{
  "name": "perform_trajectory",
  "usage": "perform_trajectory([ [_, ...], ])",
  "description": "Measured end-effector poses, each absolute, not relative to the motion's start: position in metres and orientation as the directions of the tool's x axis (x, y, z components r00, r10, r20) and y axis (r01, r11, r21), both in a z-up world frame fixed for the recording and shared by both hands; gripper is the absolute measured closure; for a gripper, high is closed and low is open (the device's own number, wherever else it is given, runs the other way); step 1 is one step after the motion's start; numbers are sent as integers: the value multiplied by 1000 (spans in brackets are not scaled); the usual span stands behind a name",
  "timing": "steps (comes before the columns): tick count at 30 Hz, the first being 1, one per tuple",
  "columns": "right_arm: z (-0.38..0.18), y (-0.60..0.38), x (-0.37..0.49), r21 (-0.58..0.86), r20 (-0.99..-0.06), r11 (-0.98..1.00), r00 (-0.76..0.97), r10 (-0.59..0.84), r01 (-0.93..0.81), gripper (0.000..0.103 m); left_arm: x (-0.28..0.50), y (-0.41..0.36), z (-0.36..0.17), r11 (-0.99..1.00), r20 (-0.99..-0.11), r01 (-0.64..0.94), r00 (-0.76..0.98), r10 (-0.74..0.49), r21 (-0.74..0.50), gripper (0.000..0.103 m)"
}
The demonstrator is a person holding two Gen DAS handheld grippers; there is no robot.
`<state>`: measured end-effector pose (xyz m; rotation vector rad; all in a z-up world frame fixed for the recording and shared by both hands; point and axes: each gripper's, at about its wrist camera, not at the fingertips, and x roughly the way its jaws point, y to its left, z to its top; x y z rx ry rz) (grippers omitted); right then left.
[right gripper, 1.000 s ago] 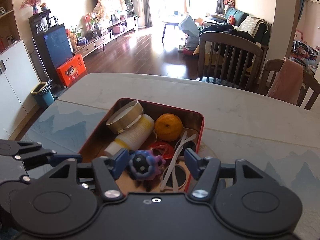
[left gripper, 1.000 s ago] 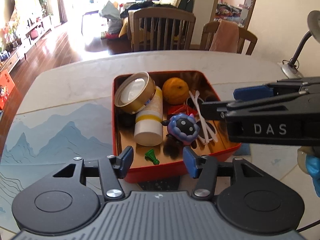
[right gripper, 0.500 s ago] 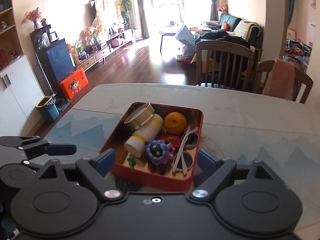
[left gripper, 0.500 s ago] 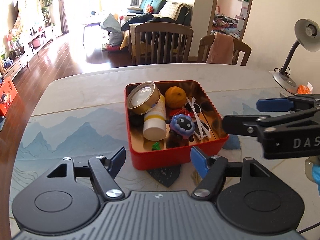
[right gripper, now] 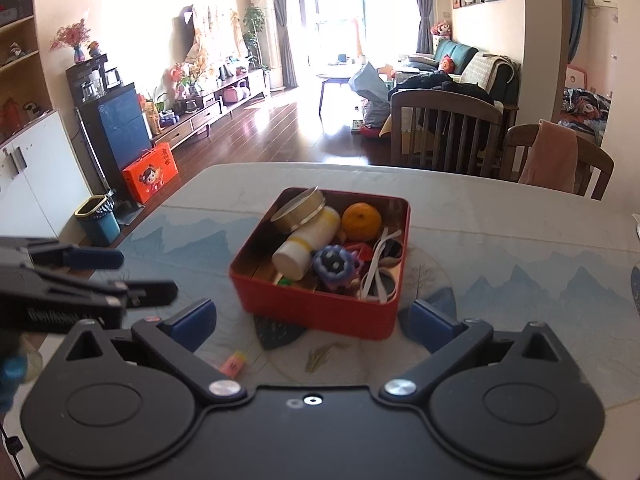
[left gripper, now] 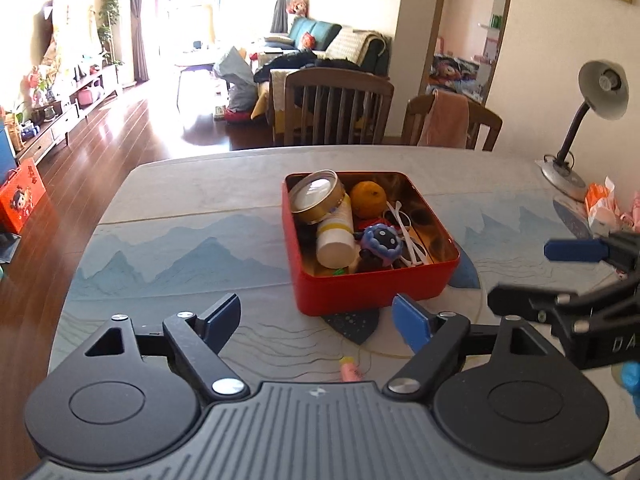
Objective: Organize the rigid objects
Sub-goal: 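Move both grippers back toward the pink brush, clipper and purple block, then grasp the purple block with the left gripper while the right gripper grasps the nail clipper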
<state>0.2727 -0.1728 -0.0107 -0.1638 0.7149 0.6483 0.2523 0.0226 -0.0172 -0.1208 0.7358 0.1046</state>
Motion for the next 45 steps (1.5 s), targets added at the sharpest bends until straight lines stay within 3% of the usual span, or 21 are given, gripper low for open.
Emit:
perform_trajectory([
  [19,-62,-147,225,-42,-716,655,480,507,-755,1,197,31,-56,985,-729,-159,682,63,-63,19],
  [32,-93,-129,237,-71,-780,523,375,502,-849,7,198,21,-92,982,-781,-159,624,24,-97,19],
  [37,-102,-121,244,-82,-806,423,310,505,-902,13,204,20,-104,981,-801,-168,599,22,-99,20],
  [41,-107,-114,251,-79,-825,351,259,503,-933,27,208,19,-110,980,-807,-171,591,21,-100,20],
  [45,-110,-111,258,-67,-835,298,217,505,-952,34,213,19,-114,977,-813,-180,582,13,-113,20],
])
